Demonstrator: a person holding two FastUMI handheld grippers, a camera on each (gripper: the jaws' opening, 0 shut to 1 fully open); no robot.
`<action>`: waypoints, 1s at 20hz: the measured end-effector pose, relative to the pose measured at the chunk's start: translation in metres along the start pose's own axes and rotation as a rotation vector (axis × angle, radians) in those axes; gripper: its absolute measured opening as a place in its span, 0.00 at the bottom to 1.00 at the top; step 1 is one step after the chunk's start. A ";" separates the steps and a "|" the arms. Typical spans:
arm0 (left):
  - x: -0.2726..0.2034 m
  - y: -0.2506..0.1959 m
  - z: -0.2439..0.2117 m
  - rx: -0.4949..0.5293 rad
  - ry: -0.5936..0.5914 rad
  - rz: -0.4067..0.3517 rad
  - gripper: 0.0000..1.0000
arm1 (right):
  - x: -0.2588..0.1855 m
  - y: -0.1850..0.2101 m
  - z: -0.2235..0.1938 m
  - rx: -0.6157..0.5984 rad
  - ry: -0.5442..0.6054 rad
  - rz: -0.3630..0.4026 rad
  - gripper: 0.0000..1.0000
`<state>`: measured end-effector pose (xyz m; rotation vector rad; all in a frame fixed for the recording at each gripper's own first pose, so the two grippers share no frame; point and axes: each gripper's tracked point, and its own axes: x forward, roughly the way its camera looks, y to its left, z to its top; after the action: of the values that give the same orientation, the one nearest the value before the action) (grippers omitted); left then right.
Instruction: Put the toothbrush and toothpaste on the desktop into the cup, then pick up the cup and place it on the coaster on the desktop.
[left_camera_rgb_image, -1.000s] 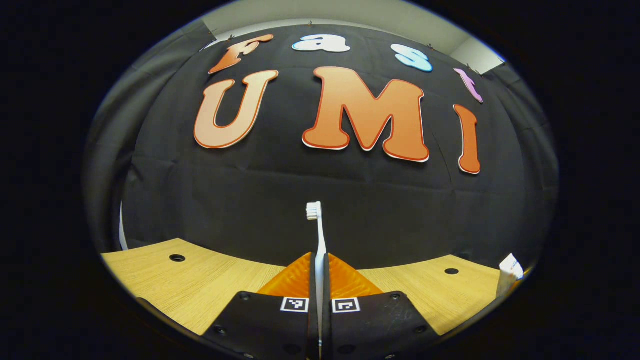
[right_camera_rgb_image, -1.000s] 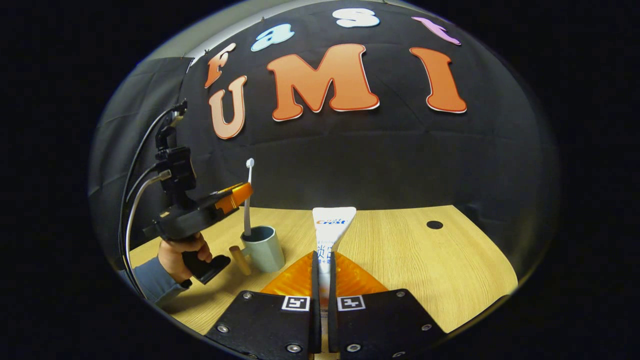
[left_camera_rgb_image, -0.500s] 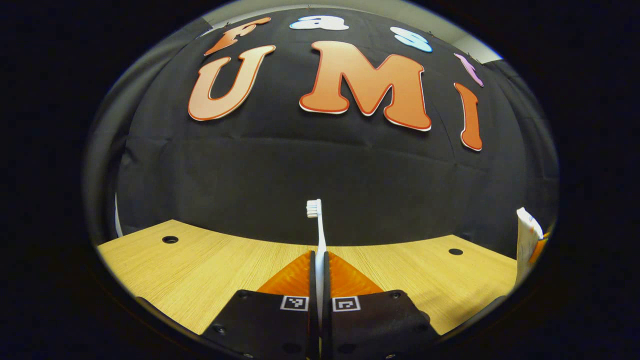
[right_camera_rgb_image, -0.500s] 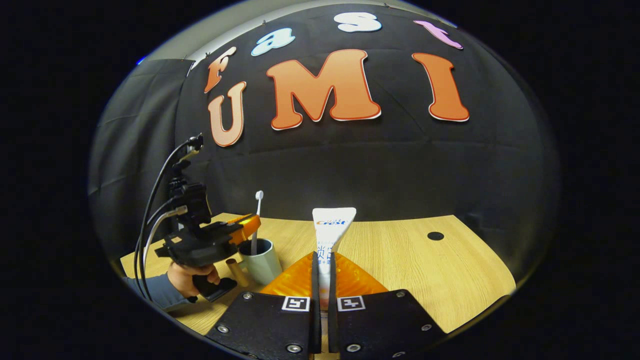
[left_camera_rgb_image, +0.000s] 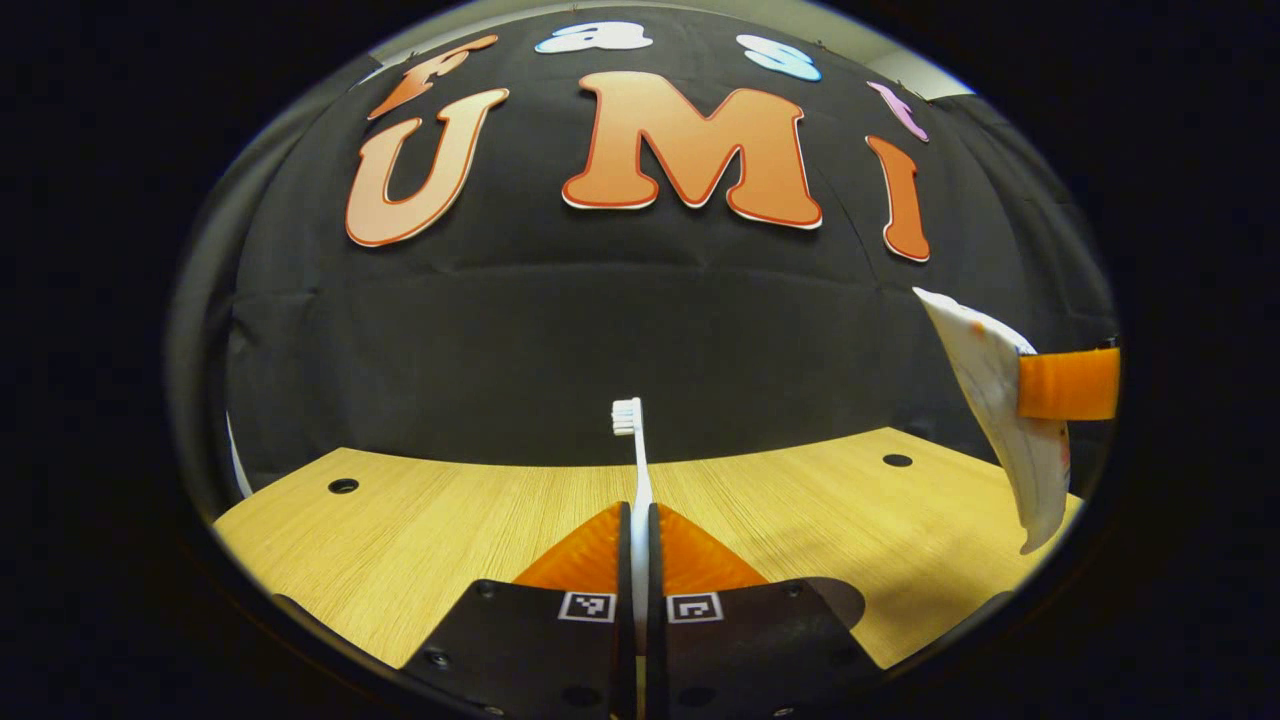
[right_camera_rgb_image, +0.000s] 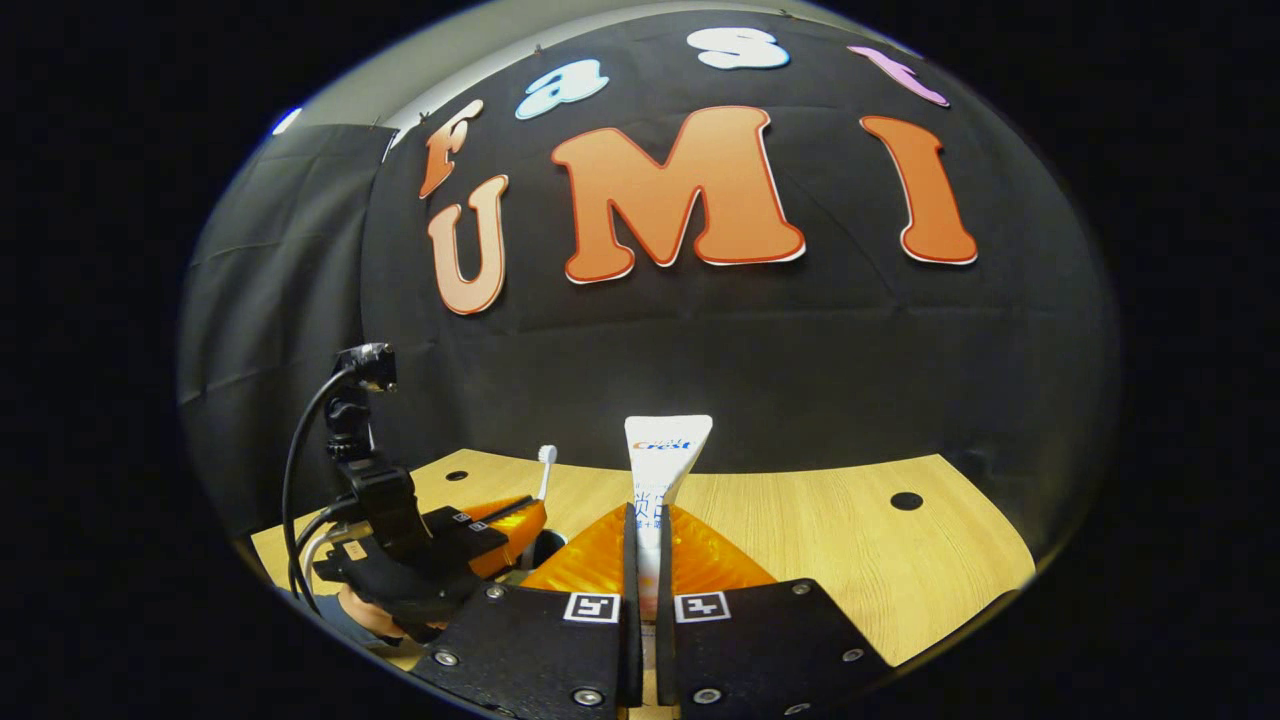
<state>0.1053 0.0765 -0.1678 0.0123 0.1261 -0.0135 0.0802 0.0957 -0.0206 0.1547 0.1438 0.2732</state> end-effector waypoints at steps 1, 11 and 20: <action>-0.002 -0.001 0.001 0.000 0.010 -0.007 0.04 | 0.003 0.004 0.001 -0.004 -0.002 0.008 0.05; -0.057 0.011 -0.005 -0.024 0.111 -0.044 0.29 | 0.017 0.038 0.022 0.027 -0.035 0.076 0.05; -0.130 0.041 0.000 -0.028 0.114 0.013 0.98 | 0.038 0.092 0.037 0.087 -0.071 0.195 0.05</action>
<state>-0.0231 0.1193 -0.1508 -0.0139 0.2405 0.0015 0.0983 0.1887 0.0266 0.2654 0.0698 0.4558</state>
